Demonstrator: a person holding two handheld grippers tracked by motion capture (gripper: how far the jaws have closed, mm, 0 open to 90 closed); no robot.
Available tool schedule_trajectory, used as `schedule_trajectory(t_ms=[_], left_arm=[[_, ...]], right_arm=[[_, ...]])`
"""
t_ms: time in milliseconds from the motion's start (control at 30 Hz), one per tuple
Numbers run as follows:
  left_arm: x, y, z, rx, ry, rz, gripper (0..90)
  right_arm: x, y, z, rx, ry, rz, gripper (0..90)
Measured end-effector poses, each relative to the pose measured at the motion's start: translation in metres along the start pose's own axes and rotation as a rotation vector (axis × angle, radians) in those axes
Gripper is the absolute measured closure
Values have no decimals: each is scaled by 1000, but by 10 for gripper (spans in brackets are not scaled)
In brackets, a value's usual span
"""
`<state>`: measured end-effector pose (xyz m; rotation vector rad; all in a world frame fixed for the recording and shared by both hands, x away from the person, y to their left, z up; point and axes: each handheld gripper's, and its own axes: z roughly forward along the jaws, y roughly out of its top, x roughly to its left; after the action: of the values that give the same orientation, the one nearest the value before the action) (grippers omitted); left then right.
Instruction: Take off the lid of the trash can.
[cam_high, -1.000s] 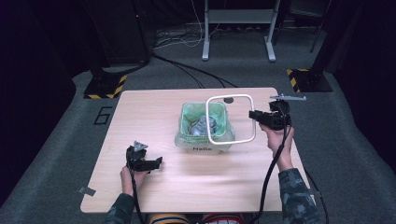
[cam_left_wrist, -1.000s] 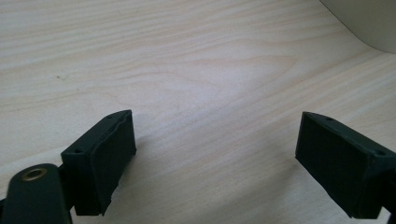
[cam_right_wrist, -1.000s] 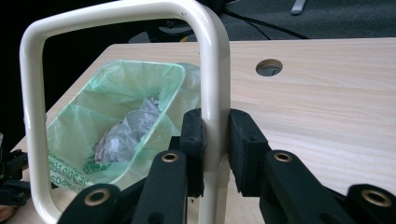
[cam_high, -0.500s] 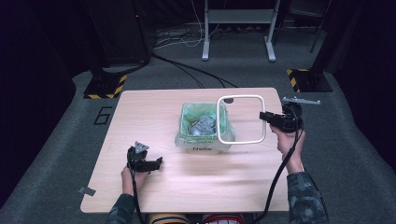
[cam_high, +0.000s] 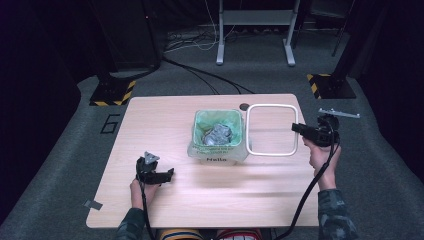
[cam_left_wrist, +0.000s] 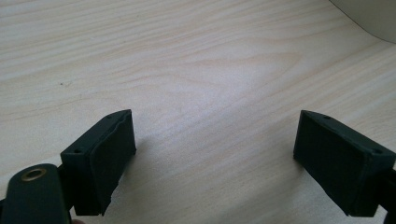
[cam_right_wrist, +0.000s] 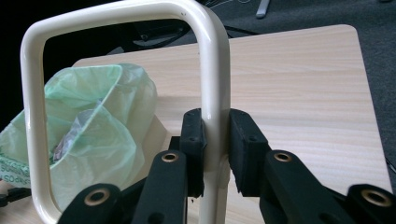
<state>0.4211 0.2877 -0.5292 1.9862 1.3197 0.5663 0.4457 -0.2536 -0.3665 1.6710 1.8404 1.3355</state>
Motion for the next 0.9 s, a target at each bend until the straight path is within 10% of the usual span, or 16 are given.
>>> schedule_trajectory(t_ms=[900], left_arm=[[0,0,0,0,0,0,122]], right_arm=[[-37,-29,19,81,-102,49,768]])
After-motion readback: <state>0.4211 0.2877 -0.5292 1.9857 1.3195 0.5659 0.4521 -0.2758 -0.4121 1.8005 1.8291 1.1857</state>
